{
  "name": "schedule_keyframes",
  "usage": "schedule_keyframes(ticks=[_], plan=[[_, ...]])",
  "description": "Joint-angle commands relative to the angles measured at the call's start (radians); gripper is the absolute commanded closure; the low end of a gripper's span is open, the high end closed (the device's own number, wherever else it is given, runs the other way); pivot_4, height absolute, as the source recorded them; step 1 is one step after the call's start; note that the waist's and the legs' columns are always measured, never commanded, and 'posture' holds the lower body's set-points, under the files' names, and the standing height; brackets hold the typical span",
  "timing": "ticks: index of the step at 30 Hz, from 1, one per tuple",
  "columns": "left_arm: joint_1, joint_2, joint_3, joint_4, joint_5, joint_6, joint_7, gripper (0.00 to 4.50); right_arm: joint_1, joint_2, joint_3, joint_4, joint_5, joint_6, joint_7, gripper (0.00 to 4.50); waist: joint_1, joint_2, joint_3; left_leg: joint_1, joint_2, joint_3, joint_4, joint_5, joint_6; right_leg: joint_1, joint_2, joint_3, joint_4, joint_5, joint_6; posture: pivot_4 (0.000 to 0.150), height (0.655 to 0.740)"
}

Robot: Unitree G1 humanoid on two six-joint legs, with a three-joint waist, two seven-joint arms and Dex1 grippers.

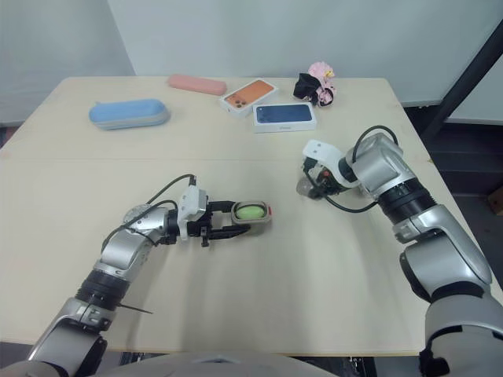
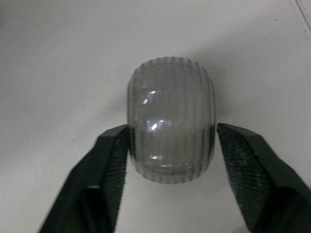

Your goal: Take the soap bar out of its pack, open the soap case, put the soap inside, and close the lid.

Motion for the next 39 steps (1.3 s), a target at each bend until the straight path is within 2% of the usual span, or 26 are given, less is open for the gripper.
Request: schedule_keyframes(ticks=[1,7,13,20,28,39], plan=[[-0.002,0.008,0.001,-0.036,0.008,-0.01,0.008,2.6,-0.002,-0.005,-0.018,-0.024,-0.013,-0.007,-0.015,2.56,0.0,0.0,0.0,0.0,0.0,0.0,0.0,0.0,0.0,0.0,0.0,0.0,0.0,0.0,0.0,0.15,0.74],[0.004,0.011,-0.001,-0.036,0.01,-0.013,0.014,2.6,0.001,-0.022,-0.028,-0.064,0.017,-0.034,0.028,2.56,0.0,0.0,0.0,0.0,0.0,0.0,0.0,0.0,0.0,0.0,0.0,0.0,0.0,0.0,0.0,0.15,0.74],[-0.002,0.01,0.0,-0.022,0.014,-0.016,0.019,2.6,-0.045,-0.056,-0.094,-0.125,0.123,-0.253,0.222,2.56,0.0,0.0,0.0,-0.001,0.0,0.0,0.0,0.0,0.0,-0.001,0.0,0.0,0.0,0.0,0.0,0.15,0.74],[-0.014,0.006,0.0,0.0,0.021,-0.026,0.025,2.6,-0.107,-0.079,-0.126,-0.258,0.218,-0.272,0.38,2.56,0.0,0.0,0.0,-0.001,0.0,0.0,0.001,0.0,0.0,-0.001,0.0,0.0,0.002,0.0,0.0,0.15,0.74],[-0.02,-0.003,0.008,0.012,0.023,-0.034,0.03,2.6,-0.079,-0.072,-0.088,-0.473,0.248,-0.24,0.367,2.56,0.001,0.0,0.0,0.0,0.0,0.0,0.001,0.0,0.0,-0.001,0.0,0.0,0.003,0.0,0.0,0.15,0.74],[-0.021,-0.022,0.02,0.016,0.001,-0.04,0.034,2.6,-0.084,-0.039,-0.026,-0.486,0.192,-0.248,0.304,2.56,-0.001,0.0,0.0,0.0,0.0,0.0,0.001,0.0,0.0,-0.001,0.0,0.001,0.003,0.0,0.0,0.15,0.74]])
